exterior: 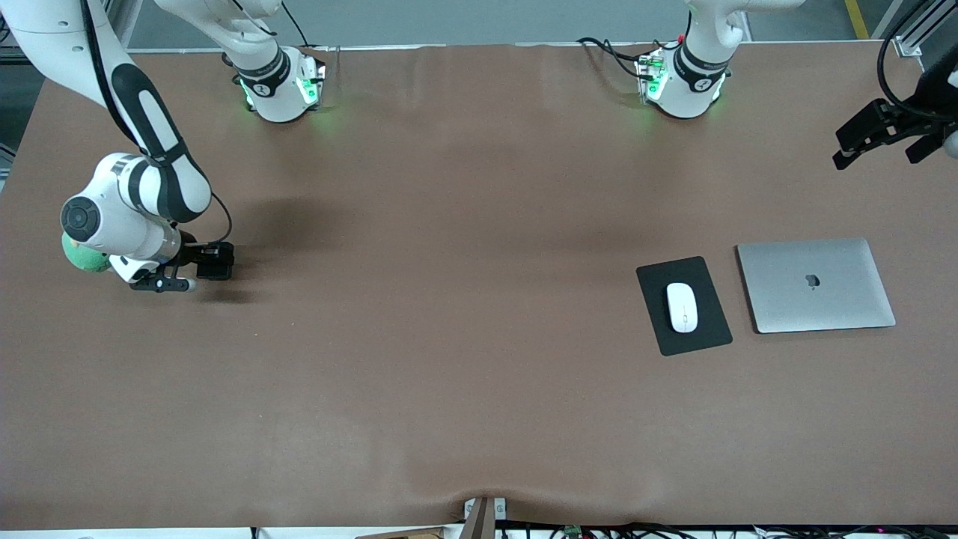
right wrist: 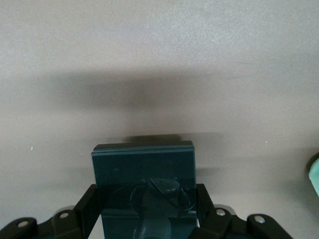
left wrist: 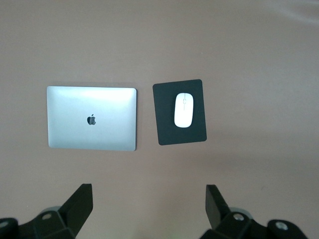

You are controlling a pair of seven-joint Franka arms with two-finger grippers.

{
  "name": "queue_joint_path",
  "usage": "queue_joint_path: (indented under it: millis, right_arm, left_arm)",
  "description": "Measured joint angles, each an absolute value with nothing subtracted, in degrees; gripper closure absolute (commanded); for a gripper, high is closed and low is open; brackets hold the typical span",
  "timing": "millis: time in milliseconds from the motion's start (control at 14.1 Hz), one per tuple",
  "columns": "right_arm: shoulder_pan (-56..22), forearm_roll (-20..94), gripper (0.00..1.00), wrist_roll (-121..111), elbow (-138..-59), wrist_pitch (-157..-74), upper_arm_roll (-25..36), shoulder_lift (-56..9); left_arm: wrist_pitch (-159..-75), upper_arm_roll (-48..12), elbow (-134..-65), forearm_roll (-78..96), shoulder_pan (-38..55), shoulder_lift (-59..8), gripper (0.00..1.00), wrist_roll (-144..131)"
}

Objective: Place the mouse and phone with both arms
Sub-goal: 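Lower the black phone beside the green plush toy and open the right gripper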

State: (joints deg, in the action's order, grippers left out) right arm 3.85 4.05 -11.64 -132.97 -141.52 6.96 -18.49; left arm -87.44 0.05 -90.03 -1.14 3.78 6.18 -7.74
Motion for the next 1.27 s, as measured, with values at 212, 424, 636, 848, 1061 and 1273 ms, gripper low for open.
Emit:
queue_joint_path:
  millis: [212, 424, 636, 848, 1061, 1273]
  right_arm:
    - [3.97, 3.95, 1.0, -11.64, -133.23, -142.04, 7.01, -18.82]
    - [4.69, 3.65, 0.99, -12.14, -133.27, -142.21, 7.09, -19.24]
    - [5.17, 3.53, 0.0, -12.63, -133.27, -142.64, 7.09, -19.87]
    - [5.17, 3.52, 0.0, -12.73, -133.26, -142.68, 7.07, -20.02]
    - [5.17, 3.51, 0.0, -12.75, -133.01, -142.25, 7.03, -19.94]
    - [5.17, 3.51, 0.0, -12.76, -130.08, -136.37, 6.99, -19.53]
  left_arm:
    - [-87.64, 0.21, -90.16, -1.14, 2.36, 5.99, 0.0, -7.74]
    - [-88.42, 0.22, -90.18, -1.14, 1.86, 5.36, 0.0, -7.73]
    - [-88.9, 0.22, -90.19, -1.14, 1.86, 4.77, 0.0, -7.73]
    - [-88.97, 0.22, -90.19, -1.14, 1.86, 4.59, 0.0, -7.73]
    - [-89.46, 0.1, -90.19, -1.14, 2.03, 4.08, 0.0, -7.72]
    - [-90.05, -0.25, -90.21, -1.13, 2.4, 3.21, 0.0, -7.72]
